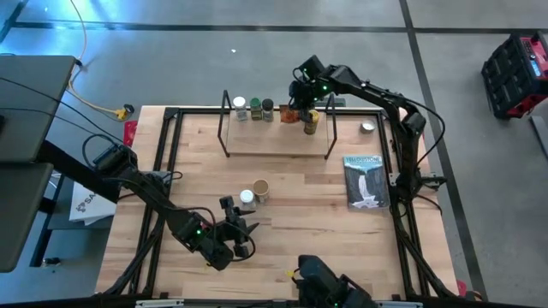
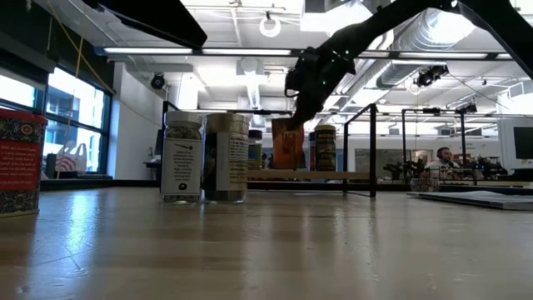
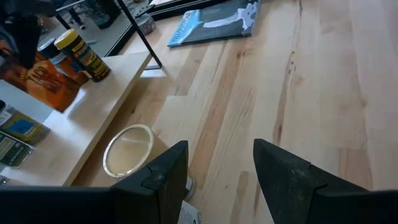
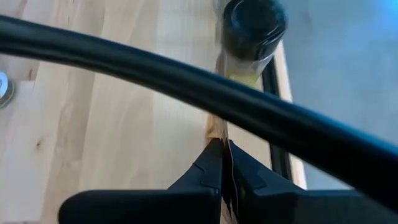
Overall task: Shelf spices
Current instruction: Put the orange seasoning pack on the shelf
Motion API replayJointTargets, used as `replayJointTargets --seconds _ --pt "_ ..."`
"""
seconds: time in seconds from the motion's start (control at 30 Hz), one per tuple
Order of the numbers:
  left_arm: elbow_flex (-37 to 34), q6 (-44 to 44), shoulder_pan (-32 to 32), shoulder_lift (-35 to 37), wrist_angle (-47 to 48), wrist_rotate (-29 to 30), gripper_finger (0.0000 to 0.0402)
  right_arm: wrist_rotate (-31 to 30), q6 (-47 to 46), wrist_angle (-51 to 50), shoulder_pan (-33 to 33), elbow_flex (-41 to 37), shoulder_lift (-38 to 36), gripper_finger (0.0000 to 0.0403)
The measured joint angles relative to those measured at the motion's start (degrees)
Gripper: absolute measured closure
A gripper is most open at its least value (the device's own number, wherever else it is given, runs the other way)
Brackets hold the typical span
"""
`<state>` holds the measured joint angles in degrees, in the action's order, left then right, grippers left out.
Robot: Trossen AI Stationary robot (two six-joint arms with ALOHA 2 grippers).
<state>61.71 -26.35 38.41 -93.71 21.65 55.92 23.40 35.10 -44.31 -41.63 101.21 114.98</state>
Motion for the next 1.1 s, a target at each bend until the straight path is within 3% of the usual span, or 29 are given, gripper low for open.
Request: replayJointTargets --seconds 1.1 --pt "-0.02 0.42 -0.13 0.0 -0.84 0.04 0.0223 -0.02 -3.15 6.02 -1.89 -0.05 3.22 0.0403"
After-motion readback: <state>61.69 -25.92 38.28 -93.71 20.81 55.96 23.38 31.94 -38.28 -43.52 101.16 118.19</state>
